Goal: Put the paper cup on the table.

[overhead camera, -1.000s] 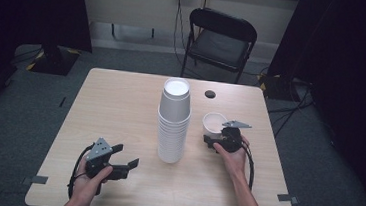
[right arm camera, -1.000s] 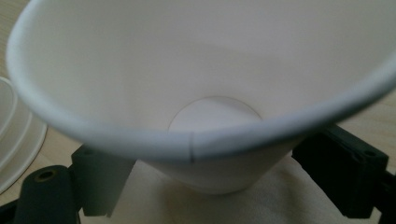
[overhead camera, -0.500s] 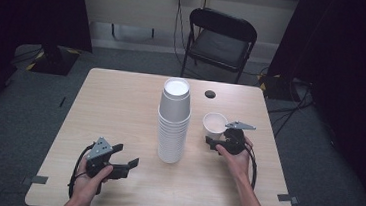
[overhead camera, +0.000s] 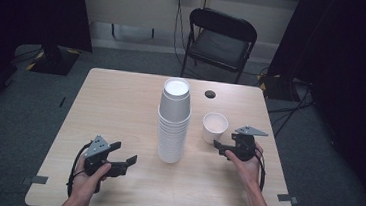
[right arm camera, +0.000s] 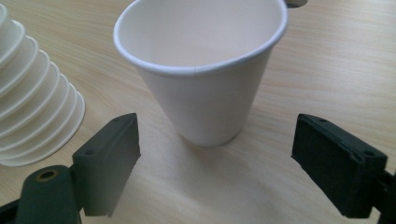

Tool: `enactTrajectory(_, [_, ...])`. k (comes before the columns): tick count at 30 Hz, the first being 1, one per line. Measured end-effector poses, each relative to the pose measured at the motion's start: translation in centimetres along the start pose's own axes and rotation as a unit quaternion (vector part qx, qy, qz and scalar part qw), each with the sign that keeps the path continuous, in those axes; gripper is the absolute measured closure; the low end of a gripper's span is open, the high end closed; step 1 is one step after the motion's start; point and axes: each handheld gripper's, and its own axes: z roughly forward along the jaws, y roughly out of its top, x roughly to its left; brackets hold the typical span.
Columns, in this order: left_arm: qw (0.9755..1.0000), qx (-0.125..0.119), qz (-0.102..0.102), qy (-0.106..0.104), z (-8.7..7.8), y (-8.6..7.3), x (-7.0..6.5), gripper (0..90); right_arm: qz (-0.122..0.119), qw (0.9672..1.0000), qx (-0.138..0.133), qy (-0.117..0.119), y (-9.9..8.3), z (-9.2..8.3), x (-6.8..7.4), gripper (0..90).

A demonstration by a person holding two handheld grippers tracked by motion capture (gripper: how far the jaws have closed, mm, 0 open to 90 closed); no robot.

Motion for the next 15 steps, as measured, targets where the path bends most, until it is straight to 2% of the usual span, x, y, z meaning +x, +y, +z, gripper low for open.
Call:
enactTrajectory(5, [1.0,-0.004,0.007,0.0,-0.1,0.2,0.0,17.6,-0.004,1.0,-0.006,-0.001,-0.2,-1.7,-0.1,14.8])
enactTrajectory(9, [0.9999,-0.004,0.01,0.004,-0.2,0.2,-0.1,17.6,0.008,0.9999,-0.014,0.0,-0.7,-3.0,0.1,15.0])
enactTrajectory(11, [0.9996,-0.002,0.027,0.01,-0.2,0.3,-0.2,17.6,0.011,0.9998,-0.014,0.002,-0.9,-3.6,0.4,15.0])
enactTrajectory(15, [0.9991,-0.006,0.041,0.007,-0.3,0.5,-0.5,17.6,0.013,0.9996,-0.023,0.008,-0.9,-4.7,1.1,15.6])
